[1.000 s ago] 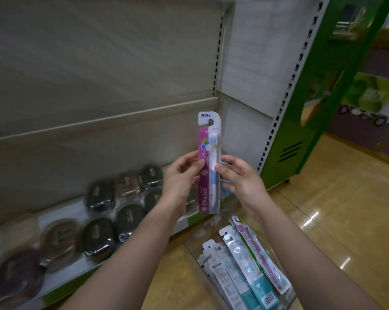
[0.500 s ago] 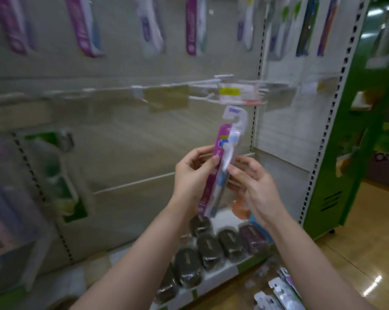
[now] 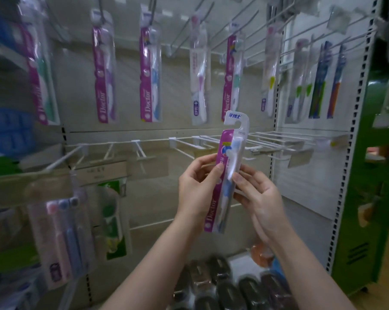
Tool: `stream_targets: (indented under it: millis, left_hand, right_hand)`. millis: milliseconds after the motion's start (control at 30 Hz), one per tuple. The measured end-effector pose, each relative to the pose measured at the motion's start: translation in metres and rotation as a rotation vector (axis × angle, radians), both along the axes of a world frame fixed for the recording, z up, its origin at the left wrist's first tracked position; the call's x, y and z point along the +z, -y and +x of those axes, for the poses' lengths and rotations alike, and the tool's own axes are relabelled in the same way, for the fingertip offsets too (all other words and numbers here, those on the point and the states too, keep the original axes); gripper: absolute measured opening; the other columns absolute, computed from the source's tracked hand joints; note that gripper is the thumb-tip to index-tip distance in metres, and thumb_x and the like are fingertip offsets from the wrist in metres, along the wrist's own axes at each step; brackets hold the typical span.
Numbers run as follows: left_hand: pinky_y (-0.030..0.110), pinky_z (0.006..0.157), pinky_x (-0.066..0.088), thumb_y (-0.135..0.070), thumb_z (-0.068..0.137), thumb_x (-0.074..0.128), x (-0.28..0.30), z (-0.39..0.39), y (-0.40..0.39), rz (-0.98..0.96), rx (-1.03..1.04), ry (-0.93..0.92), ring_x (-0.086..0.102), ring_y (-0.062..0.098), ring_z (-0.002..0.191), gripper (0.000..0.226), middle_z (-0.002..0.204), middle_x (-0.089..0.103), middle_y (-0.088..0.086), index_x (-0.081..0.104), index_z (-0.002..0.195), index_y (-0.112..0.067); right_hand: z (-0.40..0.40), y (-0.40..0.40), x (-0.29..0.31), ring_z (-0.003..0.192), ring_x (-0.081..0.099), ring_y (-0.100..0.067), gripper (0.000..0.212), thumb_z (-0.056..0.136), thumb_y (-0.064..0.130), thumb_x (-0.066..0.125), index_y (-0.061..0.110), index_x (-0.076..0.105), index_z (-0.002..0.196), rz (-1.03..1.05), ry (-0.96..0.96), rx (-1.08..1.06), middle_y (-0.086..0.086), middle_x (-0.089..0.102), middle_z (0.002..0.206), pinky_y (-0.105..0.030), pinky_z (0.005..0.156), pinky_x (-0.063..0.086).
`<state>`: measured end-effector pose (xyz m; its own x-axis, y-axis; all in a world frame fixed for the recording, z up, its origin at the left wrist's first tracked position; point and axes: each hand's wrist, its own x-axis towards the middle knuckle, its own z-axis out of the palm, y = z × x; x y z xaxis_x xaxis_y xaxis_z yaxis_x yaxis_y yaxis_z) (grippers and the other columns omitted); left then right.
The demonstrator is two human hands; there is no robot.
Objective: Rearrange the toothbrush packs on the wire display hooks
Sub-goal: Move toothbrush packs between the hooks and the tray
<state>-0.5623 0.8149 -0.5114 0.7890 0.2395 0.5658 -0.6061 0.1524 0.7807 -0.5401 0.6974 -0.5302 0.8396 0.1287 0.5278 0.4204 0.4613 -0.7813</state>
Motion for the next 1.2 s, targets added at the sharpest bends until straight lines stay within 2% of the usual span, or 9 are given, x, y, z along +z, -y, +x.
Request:
stream_targets:
  millis: [167,300,433,600,733,867,1000,1067,1200]
  left_hand:
    - [0.033,0.075,0.054,-0.004,0.086,0.064,0.032,-0.012,-0.009,-0.01,-0.008,0.078,0.066,0.019,0.079,0.014,0.086,0.072,0.008,0.068,0.097,-0.012]
    - [0.025,0.067,0.057,-0.006,0.087,0.064,0.058,-0.024,-0.024,0.013,0.006,0.108,0.068,0.015,0.074,0.016,0.087,0.073,0.011,0.067,0.103,-0.007]
    - [0.021,0.06,0.055,-0.007,0.088,0.063,0.085,-0.03,-0.041,0.026,0.029,0.062,0.068,0.013,0.07,0.015,0.088,0.073,0.009,0.067,0.102,-0.01]
    - [0.019,0.056,0.051,-0.005,0.088,0.061,0.12,-0.033,-0.069,0.073,0.057,-0.05,0.067,0.012,0.071,0.016,0.094,0.072,0.007,0.066,0.099,-0.016]
    - [0.025,0.06,0.053,-0.006,0.088,0.062,0.142,-0.036,-0.091,0.085,0.077,-0.088,0.068,0.016,0.076,0.02,0.096,0.071,0.007,0.065,0.107,-0.013]
    - [0.032,0.07,0.057,-0.005,0.09,0.059,0.154,-0.036,-0.109,0.064,0.083,-0.087,0.065,0.016,0.071,0.017,0.09,0.069,0.006,0.063,0.104,-0.014]
    - [0.041,0.08,0.054,-0.004,0.089,0.06,0.162,-0.023,-0.118,0.036,0.135,-0.098,0.065,0.021,0.075,0.021,0.095,0.07,0.011,0.062,0.108,-0.012]
    - [0.04,0.076,0.053,-0.003,0.088,0.06,0.167,-0.015,-0.121,0.018,0.162,-0.104,0.065,0.021,0.072,0.022,0.093,0.071,0.01,0.063,0.109,-0.011]
    - [0.029,0.06,0.052,-0.002,0.088,0.06,0.176,-0.002,-0.122,0.026,0.202,-0.108,0.066,0.018,0.071,0.021,0.093,0.071,0.01,0.065,0.105,-0.012]
  right_hand:
    - [-0.009,-0.012,0.03,0.096,0.069,-0.02,0.032,0.079,0.015,0.063,0.011,0.063,0.111,0.028,0.08,-0.026,-0.008,0.072,0.105,-0.026,0.075,0.057]
    - [-0.014,-0.028,0.056,0.095,0.069,-0.02,0.026,0.085,0.01,0.061,0.012,0.062,0.111,0.055,0.127,-0.049,-0.008,0.072,0.103,-0.028,0.078,0.057]
    - [-0.015,-0.048,0.079,0.094,0.069,-0.021,0.027,0.085,0.012,0.062,0.012,0.062,0.112,0.053,0.135,-0.054,-0.009,0.072,0.104,-0.035,0.081,0.055]
    - [-0.012,-0.073,0.109,0.092,0.069,-0.022,0.03,0.086,0.014,0.062,0.01,0.06,0.116,0.025,0.149,-0.058,-0.009,0.072,0.104,-0.034,0.076,0.054]
    - [-0.007,-0.095,0.13,0.099,0.068,-0.026,0.027,0.087,0.016,0.063,0.013,0.061,0.114,-0.032,0.162,-0.082,-0.009,0.071,0.106,-0.041,0.086,0.055]
    - [-0.006,-0.114,0.149,0.098,0.068,-0.022,0.025,0.09,0.015,0.06,0.012,0.06,0.115,-0.096,0.191,-0.089,-0.007,0.07,0.107,-0.034,0.08,0.056]
    - [0.004,-0.126,0.162,0.097,0.068,-0.018,0.028,0.088,0.016,0.063,0.017,0.058,0.116,-0.142,0.207,-0.112,-0.003,0.07,0.105,-0.038,0.088,0.055]
    - [0.01,-0.13,0.165,0.094,0.069,-0.018,0.029,0.088,0.016,0.064,0.022,0.057,0.116,-0.14,0.215,-0.121,-0.002,0.071,0.101,-0.038,0.086,0.056]
    - [0.021,-0.134,0.168,0.093,0.069,-0.021,0.032,0.09,0.011,0.06,0.017,0.052,0.12,-0.07,0.212,-0.073,-0.007,0.07,0.102,-0.037,0.081,0.057]
